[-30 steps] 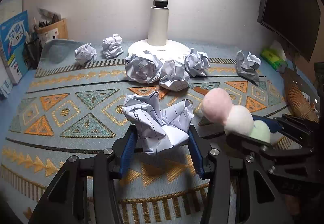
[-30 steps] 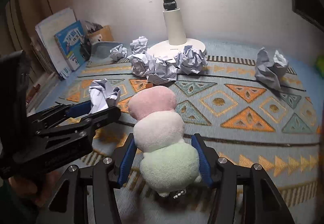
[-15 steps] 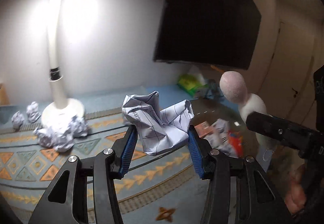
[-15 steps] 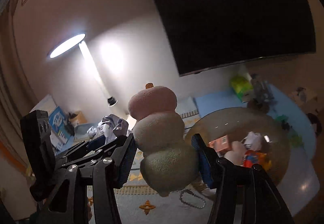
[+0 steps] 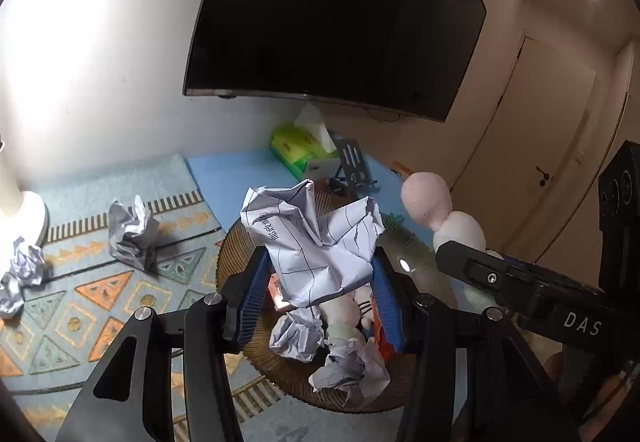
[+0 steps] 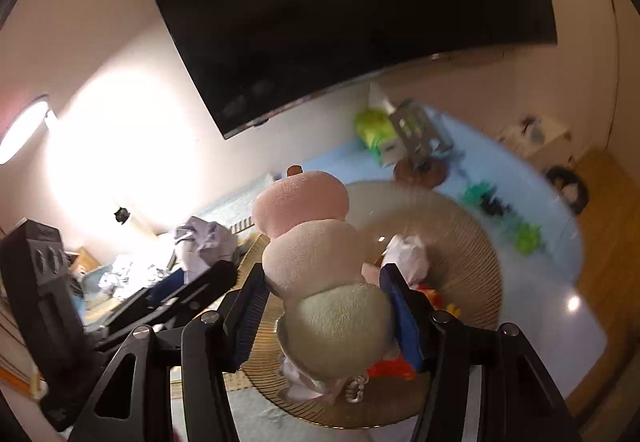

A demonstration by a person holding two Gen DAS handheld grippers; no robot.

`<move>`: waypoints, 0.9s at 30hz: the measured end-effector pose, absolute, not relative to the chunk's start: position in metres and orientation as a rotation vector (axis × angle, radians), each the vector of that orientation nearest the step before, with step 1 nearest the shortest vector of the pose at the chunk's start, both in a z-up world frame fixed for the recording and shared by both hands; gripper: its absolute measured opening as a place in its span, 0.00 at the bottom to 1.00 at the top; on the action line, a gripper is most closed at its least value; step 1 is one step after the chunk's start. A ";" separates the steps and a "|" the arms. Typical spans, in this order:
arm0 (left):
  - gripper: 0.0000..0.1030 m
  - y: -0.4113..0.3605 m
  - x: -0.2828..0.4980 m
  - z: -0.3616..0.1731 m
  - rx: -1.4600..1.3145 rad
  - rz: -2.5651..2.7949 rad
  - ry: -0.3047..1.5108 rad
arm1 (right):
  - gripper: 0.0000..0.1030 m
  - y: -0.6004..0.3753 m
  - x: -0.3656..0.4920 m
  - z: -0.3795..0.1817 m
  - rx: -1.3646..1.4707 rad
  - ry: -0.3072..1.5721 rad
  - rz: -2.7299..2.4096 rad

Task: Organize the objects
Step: 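Carry the plush and paper ball to the glass bowl and release both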

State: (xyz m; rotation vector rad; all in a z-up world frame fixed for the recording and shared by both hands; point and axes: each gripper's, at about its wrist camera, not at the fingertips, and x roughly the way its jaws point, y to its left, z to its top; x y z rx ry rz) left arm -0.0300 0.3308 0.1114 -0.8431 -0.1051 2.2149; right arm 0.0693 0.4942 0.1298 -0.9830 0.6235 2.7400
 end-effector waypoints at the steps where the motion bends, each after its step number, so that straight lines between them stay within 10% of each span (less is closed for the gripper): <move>1: 0.47 0.334 -0.032 0.108 -0.847 2.218 -0.099 | 0.56 0.495 0.068 0.129 -0.980 0.621 2.725; 4: 0.57 0.343 -0.033 0.103 -0.848 2.226 -0.044 | 0.70 0.498 0.063 0.127 -0.963 0.623 2.698; 7: 0.96 0.342 -0.033 0.099 -0.851 2.230 -0.055 | 0.71 0.502 0.063 0.125 -0.947 0.665 2.696; 27: 0.96 0.243 -0.016 0.090 -0.865 2.386 -0.190 | 0.71 0.409 0.038 0.124 -1.033 0.535 2.851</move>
